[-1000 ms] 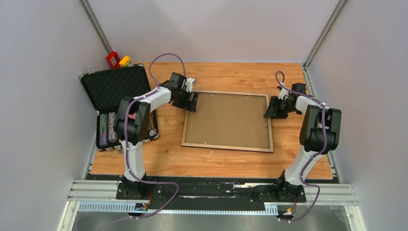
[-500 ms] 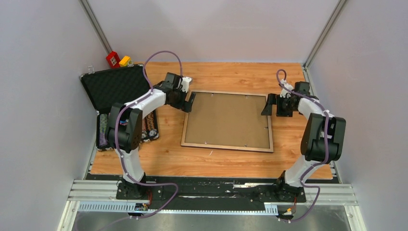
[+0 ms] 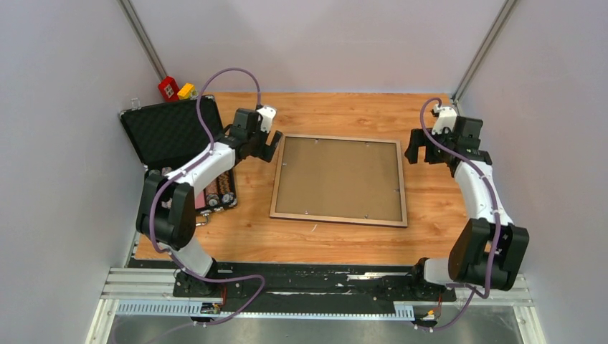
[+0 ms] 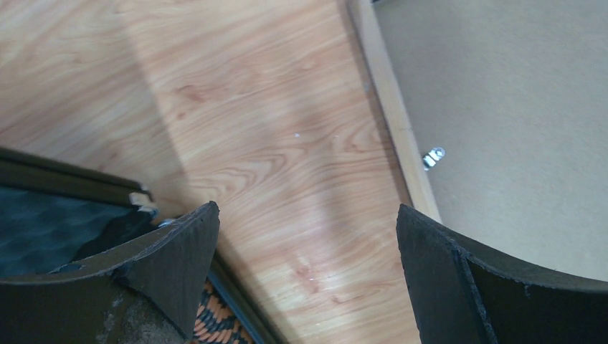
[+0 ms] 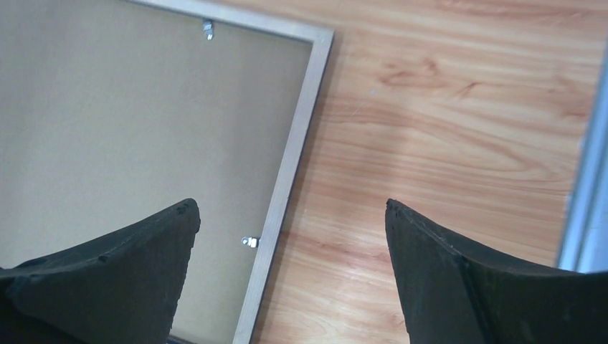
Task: Put the photo into the frame
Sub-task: Turn over the photo frame at the center of the board.
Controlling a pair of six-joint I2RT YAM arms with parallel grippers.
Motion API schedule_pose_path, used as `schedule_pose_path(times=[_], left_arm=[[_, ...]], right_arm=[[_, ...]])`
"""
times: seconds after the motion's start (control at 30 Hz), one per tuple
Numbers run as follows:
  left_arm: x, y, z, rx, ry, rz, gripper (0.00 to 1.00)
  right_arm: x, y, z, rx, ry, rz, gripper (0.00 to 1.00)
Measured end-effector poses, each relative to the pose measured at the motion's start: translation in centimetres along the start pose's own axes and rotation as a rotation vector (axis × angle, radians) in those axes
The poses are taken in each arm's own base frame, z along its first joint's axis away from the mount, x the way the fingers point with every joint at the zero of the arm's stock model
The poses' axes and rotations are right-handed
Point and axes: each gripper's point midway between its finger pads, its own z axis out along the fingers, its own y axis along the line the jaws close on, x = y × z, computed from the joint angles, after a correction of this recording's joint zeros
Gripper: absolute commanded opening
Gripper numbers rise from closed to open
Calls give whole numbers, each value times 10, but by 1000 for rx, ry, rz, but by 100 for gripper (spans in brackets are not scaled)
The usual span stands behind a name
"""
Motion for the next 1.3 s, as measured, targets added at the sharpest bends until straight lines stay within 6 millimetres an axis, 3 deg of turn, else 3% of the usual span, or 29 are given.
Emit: schedule_pose_path(times=[0.2,0.4,0.57,0.83,1.0,1.13,1.3], left_arm=[[-9,21,-14,-113,-26,-5,100],[-32,34,-62,-152,-145,-26,100],[-44,40,-95,-137,-231,-42,100],[-24,39,-136,-125,-303,-38,100],[-26,33,-167,-105,-380,-32,100],[-18,25,-174,-61,-343,-12,100],[4,8,-164,35,-209,5,100]], right_arm=[[-15,-8,-23,98,-95,-27,100],[-11,-14,-29,148,-114,-1,100],[-9,-4,-43,109,-156,36,100],[-35,33,-89,7,-327,2,100],[-33,58,-105,-92,-352,-70,100],[-18,75,-101,-181,-295,-120,100],[10,113,-75,-324,-165,-216,100]])
